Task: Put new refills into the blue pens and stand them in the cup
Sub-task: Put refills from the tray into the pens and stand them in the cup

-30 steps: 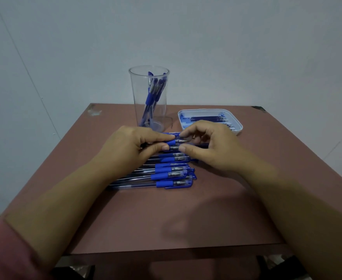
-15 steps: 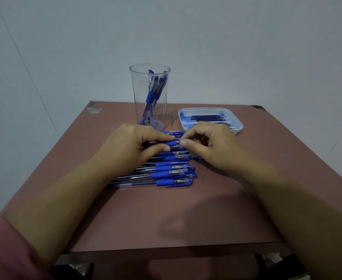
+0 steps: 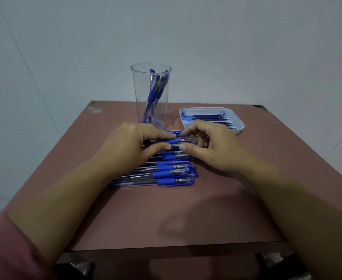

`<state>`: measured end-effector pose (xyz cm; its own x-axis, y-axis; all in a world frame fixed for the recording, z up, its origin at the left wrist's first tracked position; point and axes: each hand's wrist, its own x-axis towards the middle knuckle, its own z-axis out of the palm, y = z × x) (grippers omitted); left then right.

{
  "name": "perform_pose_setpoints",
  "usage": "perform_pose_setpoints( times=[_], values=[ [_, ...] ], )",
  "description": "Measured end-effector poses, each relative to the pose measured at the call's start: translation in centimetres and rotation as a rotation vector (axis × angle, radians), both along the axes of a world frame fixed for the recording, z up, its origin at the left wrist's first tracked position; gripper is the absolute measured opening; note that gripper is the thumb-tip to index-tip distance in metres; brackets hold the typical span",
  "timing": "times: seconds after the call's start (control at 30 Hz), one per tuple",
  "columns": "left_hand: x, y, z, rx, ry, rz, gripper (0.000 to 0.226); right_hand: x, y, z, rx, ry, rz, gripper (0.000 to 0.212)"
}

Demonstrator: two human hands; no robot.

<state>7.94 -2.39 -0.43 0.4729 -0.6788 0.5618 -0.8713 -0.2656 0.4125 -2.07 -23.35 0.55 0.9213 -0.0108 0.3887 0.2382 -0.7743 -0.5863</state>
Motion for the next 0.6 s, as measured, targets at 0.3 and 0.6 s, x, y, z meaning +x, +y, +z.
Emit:
perform_pose_setpoints(
  times=[0.3, 0.6],
  values=[
    [-0.02, -0.03, -0.01, 0.015, -0.015, 0.016, 0.031, -0.02, 0.19, 0.12, 0.01, 0.038, -0.01, 0.013],
    [-0.09, -0.22, -0.03, 0.024, 0.023, 0.038, 0.026, -0.02, 0.18, 0.38, 0.041, 0.047, -0.053, 0.009]
  ],
)
